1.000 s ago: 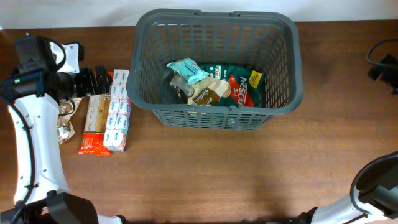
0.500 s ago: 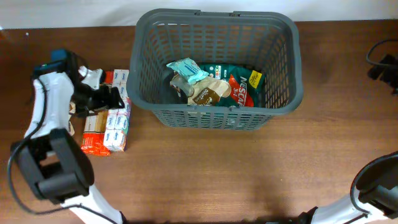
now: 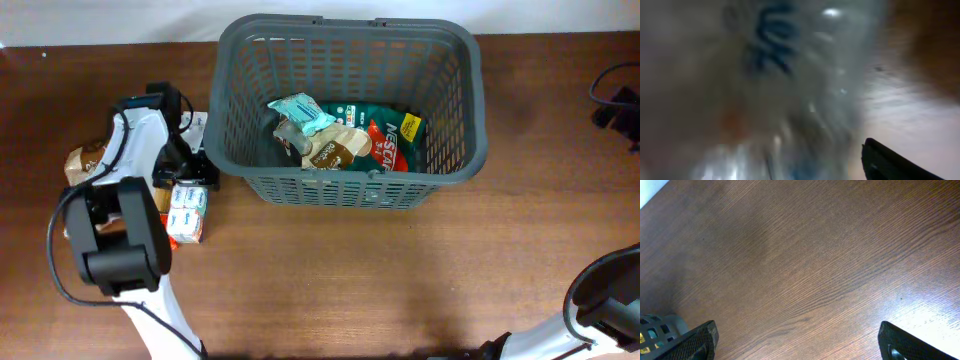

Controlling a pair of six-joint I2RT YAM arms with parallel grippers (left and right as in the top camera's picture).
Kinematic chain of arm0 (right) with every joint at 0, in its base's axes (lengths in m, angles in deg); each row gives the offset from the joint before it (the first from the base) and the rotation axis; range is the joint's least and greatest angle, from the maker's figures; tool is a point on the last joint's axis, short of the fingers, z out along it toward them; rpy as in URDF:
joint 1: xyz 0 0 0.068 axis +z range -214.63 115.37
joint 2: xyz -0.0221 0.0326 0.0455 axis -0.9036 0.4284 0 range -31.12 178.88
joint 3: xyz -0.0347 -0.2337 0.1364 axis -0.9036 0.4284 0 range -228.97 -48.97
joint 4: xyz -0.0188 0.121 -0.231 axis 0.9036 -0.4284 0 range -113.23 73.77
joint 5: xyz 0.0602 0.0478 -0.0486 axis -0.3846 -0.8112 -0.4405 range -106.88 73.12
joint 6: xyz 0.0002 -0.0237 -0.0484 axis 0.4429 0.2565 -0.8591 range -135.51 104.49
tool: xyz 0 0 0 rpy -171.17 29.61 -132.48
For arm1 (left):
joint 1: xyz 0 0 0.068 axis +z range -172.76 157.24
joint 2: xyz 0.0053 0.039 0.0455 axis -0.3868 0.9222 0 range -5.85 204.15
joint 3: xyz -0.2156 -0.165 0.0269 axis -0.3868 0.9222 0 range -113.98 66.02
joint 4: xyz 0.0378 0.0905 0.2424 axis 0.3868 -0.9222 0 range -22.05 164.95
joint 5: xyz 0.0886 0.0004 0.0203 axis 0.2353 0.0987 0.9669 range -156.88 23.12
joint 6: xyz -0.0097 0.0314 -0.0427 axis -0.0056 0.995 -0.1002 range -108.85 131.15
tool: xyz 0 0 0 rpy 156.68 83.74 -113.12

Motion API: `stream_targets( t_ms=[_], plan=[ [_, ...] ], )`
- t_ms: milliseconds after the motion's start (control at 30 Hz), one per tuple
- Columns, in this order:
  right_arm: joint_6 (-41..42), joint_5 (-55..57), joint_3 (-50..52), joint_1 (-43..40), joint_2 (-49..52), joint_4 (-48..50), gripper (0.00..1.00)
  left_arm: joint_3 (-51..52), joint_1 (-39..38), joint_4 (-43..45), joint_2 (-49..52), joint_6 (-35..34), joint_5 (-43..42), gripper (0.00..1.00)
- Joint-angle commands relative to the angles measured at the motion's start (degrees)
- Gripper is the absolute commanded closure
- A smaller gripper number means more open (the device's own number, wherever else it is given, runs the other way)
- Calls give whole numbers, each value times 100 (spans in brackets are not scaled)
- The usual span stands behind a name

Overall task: Pack container
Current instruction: 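Reach the left gripper to the Kleenex tissue stack and grasp it, then lift the tissue stack with the left gripper and place it in the basket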

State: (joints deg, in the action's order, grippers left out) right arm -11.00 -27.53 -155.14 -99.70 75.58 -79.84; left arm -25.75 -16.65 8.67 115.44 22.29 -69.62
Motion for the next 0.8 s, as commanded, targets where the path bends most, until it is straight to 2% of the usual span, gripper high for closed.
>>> stream_targets(
  t_ms=[0, 33, 67, 100, 133, 167, 267, 400, 667, 767],
  plan=[
    [28, -33, 15, 17, -31, 4, 1, -37, 33, 31, 358, -144, 170, 24],
    [28, -33, 15, 17, -31, 4, 1, -37, 31, 31, 411, -144, 170, 29],
    [31, -33, 15, 17, -31, 4, 1, -37, 33, 26, 431, -144, 170, 42],
    [28, -31, 15, 17, -31, 4, 1, -37, 31, 11, 439, -144, 168, 60],
    [28, -33, 15, 17, -31, 4, 1, -39, 31, -13, 437, -144, 157, 83],
    [28, -31, 15, 17, -31, 4, 1, -57, 31, -46, 431, -144, 153, 96],
    [28, -31, 15, 17, -31, 2, 1, -385, 31, -413, 415, -144, 149, 98],
    [28, -31, 15, 17, -31, 4, 1, -1333, 31, -1073, 363, -138, 151, 98],
    [28, -31, 15, 17, -31, 4, 1, -4684, 31, -2068, 308, -107, 323, 98],
    [28, -31, 15, 17, -31, 4, 1, -5993, -9, -2127, 304, 313, 295, 98]
  ],
)
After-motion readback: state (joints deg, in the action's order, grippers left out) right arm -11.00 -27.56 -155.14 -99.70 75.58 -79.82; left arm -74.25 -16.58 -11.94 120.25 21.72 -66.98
